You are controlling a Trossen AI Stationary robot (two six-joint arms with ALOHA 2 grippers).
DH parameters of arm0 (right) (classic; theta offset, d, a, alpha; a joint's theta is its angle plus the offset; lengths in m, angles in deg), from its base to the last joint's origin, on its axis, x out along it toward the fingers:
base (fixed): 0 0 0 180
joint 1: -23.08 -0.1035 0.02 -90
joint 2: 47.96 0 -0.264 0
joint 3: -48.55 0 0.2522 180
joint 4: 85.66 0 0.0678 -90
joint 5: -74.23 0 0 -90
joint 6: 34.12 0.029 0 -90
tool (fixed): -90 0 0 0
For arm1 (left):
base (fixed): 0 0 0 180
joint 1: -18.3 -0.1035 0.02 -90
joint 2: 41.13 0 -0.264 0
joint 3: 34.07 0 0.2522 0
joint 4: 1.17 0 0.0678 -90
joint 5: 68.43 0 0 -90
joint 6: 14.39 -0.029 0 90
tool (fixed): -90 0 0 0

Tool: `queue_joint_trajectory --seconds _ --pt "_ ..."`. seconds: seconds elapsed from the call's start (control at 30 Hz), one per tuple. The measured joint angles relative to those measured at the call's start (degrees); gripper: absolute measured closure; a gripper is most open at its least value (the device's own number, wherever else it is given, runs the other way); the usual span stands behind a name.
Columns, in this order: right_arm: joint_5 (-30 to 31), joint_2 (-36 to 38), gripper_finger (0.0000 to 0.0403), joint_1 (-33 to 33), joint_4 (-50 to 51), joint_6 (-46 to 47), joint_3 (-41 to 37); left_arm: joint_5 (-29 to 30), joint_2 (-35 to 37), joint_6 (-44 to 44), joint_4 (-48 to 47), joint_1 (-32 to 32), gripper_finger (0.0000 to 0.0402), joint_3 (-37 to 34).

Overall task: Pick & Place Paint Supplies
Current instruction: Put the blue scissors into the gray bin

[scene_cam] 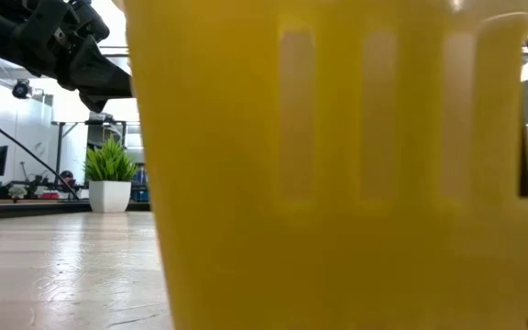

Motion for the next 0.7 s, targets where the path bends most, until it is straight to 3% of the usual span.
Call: queue_joint_trajectory --seconds 0.7 --pt "-0.05 -3.82 0.0252 0.59 1.71 2.27 0.20 0.00 -0.02 0.01 -3.15 0.00 0.0302 0.00"
